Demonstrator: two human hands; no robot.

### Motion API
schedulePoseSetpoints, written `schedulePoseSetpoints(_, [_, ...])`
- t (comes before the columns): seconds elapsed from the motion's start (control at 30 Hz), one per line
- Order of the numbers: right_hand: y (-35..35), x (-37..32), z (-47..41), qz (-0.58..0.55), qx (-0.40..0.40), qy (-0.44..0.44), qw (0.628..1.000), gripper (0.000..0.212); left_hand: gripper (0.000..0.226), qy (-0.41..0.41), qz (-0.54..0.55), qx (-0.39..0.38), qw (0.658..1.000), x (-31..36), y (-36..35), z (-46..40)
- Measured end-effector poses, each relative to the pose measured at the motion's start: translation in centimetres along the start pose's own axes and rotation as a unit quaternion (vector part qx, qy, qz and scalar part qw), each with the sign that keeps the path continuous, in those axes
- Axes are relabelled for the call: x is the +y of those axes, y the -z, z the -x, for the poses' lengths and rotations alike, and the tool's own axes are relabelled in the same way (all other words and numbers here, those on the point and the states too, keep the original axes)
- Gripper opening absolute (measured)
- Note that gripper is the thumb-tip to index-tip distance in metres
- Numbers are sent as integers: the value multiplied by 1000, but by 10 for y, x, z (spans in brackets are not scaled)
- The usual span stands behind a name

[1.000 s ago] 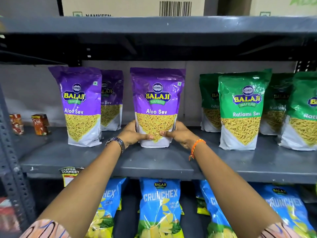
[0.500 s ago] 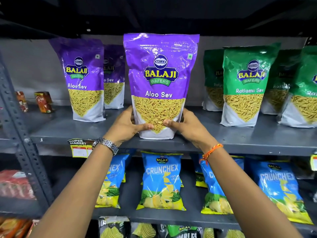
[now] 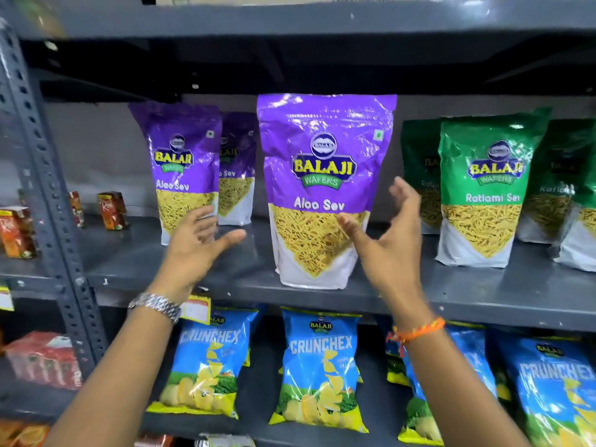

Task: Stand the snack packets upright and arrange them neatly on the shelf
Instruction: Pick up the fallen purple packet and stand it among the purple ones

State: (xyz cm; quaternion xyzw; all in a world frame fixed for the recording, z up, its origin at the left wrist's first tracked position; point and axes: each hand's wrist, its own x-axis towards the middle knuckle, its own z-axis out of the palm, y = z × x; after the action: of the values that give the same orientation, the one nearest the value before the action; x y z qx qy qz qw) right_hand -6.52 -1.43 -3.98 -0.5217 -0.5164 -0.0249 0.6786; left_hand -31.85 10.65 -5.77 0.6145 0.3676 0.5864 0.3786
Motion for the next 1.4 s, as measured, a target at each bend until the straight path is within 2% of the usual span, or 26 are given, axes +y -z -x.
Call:
schedulePoseSetpoints(0.03, [-6,-19,8,-26,51,65,996,81,78,-6,0,63,998,-5,20,-9])
schedulePoseSetpoints(0.07, [-19,-37,16,-68,63,113,989,67,78,-7,-7,111,994,-11,38,-17])
schedulePoseSetpoints(0.13, [-58,-63,29,-136,-9,141,981,51,79,4,-42,151,988,-16,66,-34])
schedulePoseSetpoints(0.17, [-84,-71,30,-150,-67,124,979,50,74,12,-60,140,988,-16,77,-43])
schedulePoseSetpoints(0.23, [-145,-72,21,-135,-162,52,976,57,66,38,-68,69,995,-15,92,-64])
schedulePoseSetpoints(0.3, [-205,-58,4,-107,-220,-41,969,64,93,64,-93,11,993,-33,105,-94])
schedulePoseSetpoints(0.37, [-250,-44,-12,-83,-247,-124,957,70,113,73,-111,16,991,-67,119,-133])
schedulePoseSetpoints(0.4, [-267,-38,-17,-77,-260,-157,950,74,109,82,-100,15,992,-67,119,-139])
schedulePoseSetpoints(0.43, [-280,-31,-22,-88,-276,-182,940,77,91,95,-77,4,993,-57,113,-136])
schedulePoseSetpoints(0.5, [-298,-20,-27,-151,-310,-240,908,83,31,88,-46,-25,995,-31,99,-121])
schedulePoseSetpoints(0.53, [-305,-15,-29,-175,-321,-255,895,88,12,89,-31,-39,995,-25,94,-117])
schedulePoseSetpoints(0.6, [-312,-7,-28,-190,-336,-247,889,95,8,86,-29,-46,995,-28,98,-118])
schedulePoseSetpoints(0.67, [-312,2,-24,-197,-347,-228,888,83,8,79,-42,-33,995,-26,103,-112])
schedulePoseSetpoints(0.73, [-309,3,-17,-201,-362,-211,885,71,31,84,-60,-32,994,-23,109,-100])
schedulePoseSetpoints(0.83, [-296,-12,0,-204,-379,-184,884,69,20,76,-93,-14,993,-19,121,-80])
schedulePoseSetpoints(0.87, [-292,-16,5,-209,-380,-174,884,67,27,76,-96,-7,992,-20,128,-76])
schedulePoseSetpoints(0.93, [-282,-26,17,-212,-380,-169,885,66,61,63,-101,-3,993,-20,137,-64])
schedulePoseSetpoints(1.0, [-274,-36,24,-210,-379,-165,886,77,75,59,-113,-3,992,-17,142,-55])
schedulePoseSetpoints(1.23, [-265,-47,32,-209,-383,-163,885,82,47,73,-134,-7,988,-11,146,-46])
schedulePoseSetpoints(1.4, [-261,-51,34,-216,-379,-165,885,67,19,74,-105,-40,991,2,138,-37])
